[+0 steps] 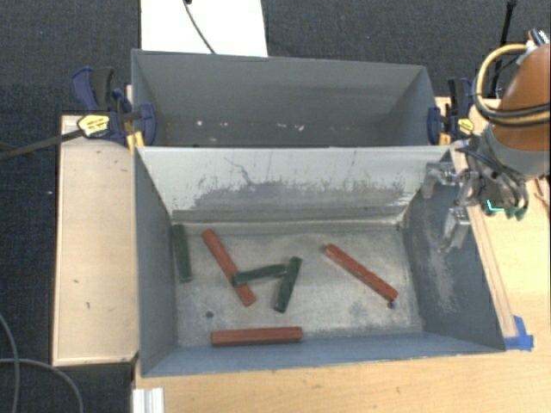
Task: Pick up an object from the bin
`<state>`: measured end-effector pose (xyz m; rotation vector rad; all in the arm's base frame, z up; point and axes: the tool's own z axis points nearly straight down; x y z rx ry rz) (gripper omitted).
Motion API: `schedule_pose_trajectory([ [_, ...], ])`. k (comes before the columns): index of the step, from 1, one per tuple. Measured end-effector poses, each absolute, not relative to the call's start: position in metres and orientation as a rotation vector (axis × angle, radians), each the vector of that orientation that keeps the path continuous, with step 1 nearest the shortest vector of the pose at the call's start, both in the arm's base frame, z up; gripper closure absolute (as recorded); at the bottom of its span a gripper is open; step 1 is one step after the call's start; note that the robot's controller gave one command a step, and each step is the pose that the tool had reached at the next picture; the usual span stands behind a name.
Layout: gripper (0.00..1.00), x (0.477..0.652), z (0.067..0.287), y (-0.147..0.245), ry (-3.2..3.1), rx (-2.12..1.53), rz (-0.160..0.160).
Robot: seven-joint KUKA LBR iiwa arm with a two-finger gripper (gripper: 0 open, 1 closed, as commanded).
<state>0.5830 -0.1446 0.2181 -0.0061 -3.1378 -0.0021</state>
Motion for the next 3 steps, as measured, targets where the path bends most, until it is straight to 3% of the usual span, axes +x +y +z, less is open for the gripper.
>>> schedule_pose_trajectory([
  [1, 0.0, 0.55, 0.068, -0.129, -3.128, 0.247, -0.003],
  [2, 0.0, 0.534, 0.07, -0.041, -3.126, 0.313, -0.007],
  [3, 0.0, 0.542, 0.07, 0.024, -3.146, -0.041, -0.005],
])
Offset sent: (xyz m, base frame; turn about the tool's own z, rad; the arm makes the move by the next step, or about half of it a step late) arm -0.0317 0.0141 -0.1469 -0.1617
